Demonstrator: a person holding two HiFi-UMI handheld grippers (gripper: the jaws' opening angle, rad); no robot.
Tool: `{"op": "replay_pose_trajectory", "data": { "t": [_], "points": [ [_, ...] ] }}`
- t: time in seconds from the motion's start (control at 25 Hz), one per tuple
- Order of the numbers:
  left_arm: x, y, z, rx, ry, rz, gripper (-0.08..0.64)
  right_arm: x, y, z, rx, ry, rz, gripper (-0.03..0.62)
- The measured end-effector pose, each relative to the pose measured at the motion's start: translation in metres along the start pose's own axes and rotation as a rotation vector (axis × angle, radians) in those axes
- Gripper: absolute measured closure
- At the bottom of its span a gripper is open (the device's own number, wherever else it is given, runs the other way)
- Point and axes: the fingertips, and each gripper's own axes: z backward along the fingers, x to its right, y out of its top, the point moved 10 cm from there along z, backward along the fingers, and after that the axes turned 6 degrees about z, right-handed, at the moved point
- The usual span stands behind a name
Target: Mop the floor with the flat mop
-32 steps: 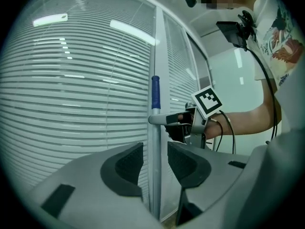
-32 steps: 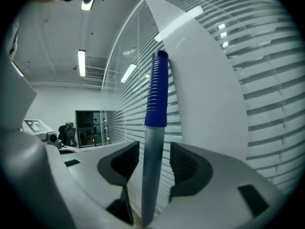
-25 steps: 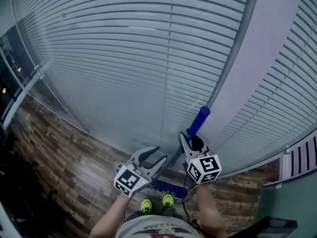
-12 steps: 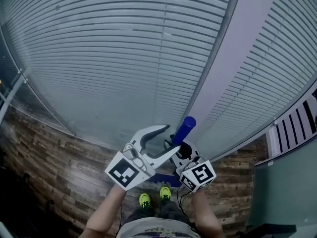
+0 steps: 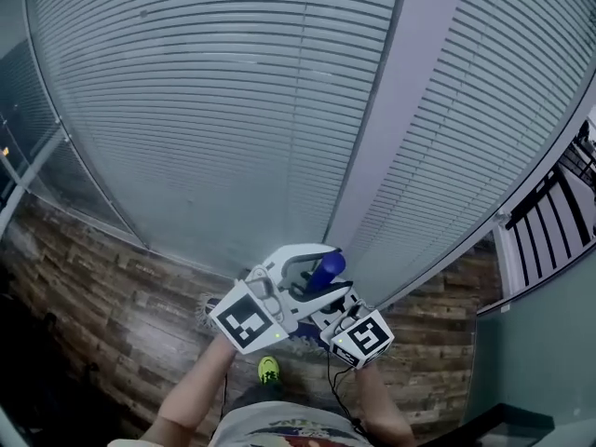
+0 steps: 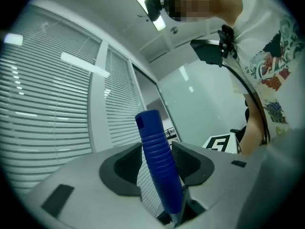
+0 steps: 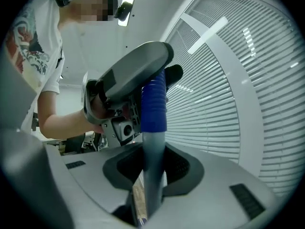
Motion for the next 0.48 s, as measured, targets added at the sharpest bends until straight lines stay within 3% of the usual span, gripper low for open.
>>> {"op": "replay_pose_trajectory", "data": {
  "t": [0.12, 0.28, 0.4, 0.48],
  "points": [
    [0.044, 0.007, -0.009, 0.005, -0.028, 0.035, 0.403, -0.019, 0.0, 0.037, 0.008, 0.024, -0.004, 0.488],
    [0.128, 0.015, -0.023, 0.03, -0.004, 0.114, 0.438, -0.051, -0.01, 0.107, 0.026, 0.085, -0.059, 0.486],
    [0.183, 0.02, -0.029, 0.013, 0.035, 0.114, 0.444, -0.075, -0.022, 0.142, 0.055, 0.092, -0.153, 0.464],
    [0.217, 0.023, -0.032, -0.02, 0.05, 0.104, 0.445, -0.09, -0.027, 0.165, 0.037, 0.099, -0.159, 0.463]
  ]
}}
